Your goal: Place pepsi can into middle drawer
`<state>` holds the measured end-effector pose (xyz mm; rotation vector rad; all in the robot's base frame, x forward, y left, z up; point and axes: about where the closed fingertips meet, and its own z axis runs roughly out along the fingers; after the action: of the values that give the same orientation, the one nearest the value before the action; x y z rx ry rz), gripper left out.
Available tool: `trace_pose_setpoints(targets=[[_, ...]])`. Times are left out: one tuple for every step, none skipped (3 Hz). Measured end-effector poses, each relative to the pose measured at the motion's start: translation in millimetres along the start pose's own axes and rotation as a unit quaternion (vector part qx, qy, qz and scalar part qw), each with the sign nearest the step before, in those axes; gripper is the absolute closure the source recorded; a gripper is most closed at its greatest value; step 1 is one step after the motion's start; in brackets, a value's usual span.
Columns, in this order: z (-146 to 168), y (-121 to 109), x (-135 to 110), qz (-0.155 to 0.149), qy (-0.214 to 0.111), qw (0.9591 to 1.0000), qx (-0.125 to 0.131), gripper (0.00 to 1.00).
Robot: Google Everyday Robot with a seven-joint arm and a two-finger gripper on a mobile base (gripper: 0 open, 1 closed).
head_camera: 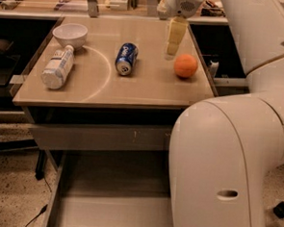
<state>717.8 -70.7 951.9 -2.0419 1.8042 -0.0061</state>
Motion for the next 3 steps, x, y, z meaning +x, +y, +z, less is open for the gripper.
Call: trace_pose_setpoints(targets=[[4, -9, -2, -0.001, -0.005, 0.9999, 0.015, 0.0], [22, -13, -11, 0.003, -0.015, 0.9998, 0.009, 0.0], [61, -18, -38, 0.001, -0.039, 0.9991, -0.019, 0.0]])
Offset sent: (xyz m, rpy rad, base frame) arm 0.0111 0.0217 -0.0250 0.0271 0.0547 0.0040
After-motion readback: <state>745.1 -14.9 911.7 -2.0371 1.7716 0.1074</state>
